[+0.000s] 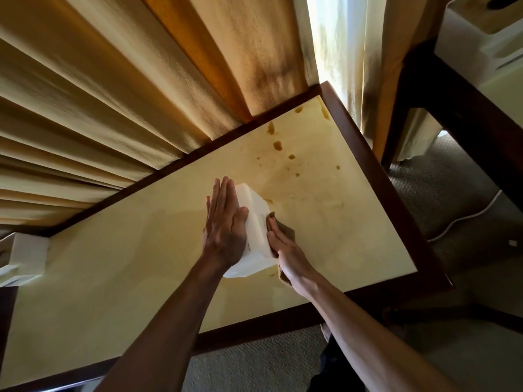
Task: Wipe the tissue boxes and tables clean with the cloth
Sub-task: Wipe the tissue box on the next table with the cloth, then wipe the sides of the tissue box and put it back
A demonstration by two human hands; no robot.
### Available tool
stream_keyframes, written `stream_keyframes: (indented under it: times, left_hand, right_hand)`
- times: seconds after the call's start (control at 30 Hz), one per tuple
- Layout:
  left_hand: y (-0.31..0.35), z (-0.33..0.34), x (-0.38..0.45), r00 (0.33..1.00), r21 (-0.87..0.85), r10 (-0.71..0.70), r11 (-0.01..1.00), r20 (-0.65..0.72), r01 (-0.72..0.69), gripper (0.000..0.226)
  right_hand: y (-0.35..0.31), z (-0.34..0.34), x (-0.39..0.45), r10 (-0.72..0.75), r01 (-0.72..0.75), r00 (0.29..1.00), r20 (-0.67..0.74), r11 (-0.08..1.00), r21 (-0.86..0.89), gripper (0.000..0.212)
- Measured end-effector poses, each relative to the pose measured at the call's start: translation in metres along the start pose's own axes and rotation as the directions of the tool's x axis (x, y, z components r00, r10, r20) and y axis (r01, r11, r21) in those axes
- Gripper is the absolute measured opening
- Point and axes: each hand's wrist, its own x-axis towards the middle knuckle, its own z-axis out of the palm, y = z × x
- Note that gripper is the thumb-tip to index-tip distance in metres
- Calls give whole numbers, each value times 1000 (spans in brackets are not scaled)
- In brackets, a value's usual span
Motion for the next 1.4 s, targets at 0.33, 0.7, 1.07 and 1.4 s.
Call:
stream_keyframes:
  times: [0.33, 0.7, 1.07, 1.4]
  left_hand:
    - [0, 0, 1, 1000, 27, -8, 1000, 19, 7, 68]
    - [-2, -4, 6, 990, 74, -47, 997, 131, 38, 71]
    - [52, -33, 29, 925, 289, 280, 891, 257, -350, 67]
    - [94, -33, 59, 873, 398, 324, 794, 365, -461, 25]
  right_hand:
    - [-31, 17, 29, -15, 6, 988, -151, 998, -57, 39]
    - [-38, -2, -1, -66, 66, 998, -4, 997, 30, 32]
    - [-90, -49, -30, -85, 83, 996, 32, 996, 39, 26]
    - [-134, -88, -41, -200, 204, 978, 55, 882, -426, 35]
